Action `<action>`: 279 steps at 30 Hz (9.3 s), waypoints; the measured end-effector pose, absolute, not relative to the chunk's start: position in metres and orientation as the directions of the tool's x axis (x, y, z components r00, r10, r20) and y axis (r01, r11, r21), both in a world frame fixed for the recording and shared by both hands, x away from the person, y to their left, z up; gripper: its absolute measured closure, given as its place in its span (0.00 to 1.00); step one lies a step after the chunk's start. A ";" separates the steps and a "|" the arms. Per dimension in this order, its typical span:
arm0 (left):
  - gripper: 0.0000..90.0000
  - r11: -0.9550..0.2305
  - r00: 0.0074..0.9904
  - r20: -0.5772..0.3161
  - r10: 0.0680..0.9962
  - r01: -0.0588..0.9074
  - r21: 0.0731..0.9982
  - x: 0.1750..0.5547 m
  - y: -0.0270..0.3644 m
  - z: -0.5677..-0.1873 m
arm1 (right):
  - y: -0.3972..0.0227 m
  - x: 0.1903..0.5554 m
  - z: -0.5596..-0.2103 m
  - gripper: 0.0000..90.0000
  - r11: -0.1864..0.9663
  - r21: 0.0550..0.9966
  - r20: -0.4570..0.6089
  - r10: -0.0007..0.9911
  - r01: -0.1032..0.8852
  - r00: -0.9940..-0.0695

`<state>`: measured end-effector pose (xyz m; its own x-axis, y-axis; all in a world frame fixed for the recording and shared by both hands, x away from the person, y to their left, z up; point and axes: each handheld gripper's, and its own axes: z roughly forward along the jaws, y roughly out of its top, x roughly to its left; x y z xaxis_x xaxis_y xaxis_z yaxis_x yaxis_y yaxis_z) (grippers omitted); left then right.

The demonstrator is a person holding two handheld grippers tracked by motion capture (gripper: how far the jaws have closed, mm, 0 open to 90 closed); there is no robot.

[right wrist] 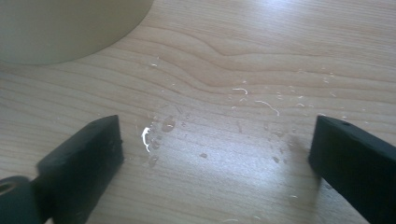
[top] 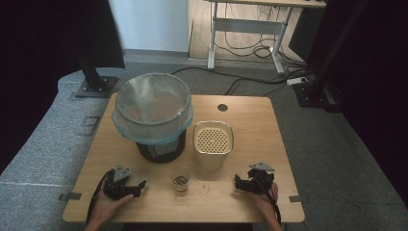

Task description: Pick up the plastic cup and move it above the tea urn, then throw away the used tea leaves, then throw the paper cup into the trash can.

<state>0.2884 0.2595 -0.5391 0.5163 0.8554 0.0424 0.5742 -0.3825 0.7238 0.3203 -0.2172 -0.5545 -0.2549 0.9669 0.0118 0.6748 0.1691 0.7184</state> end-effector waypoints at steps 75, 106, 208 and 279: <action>0.16 -0.372 0.508 0.028 0.861 0.591 0.716 0.283 0.260 -0.541 | -0.045 0.297 -0.521 0.44 0.282 0.918 0.062 0.588 0.277 -0.806; 0.16 -0.375 0.509 0.024 0.861 0.602 0.705 0.284 0.259 -0.544 | -0.138 0.300 -0.364 0.45 0.128 0.981 0.019 0.691 0.149 -0.722; 0.17 -0.306 0.482 -0.065 0.874 0.648 0.698 0.288 0.273 -0.545 | -0.081 0.406 -0.408 0.49 0.745 -0.660 -0.748 -0.664 -0.091 -0.008; 0.17 -0.310 0.481 -0.058 0.875 0.647 0.696 0.288 0.273 -0.545 | -0.136 0.409 -0.339 0.50 0.139 0.973 0.014 0.766 0.187 -0.643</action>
<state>0.2878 0.2728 -0.5454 0.4813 0.8747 -0.0578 0.6472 -0.3101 0.6964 0.4089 -0.1365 -0.3391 -0.6433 0.7655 0.0138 0.1866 0.1393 0.9725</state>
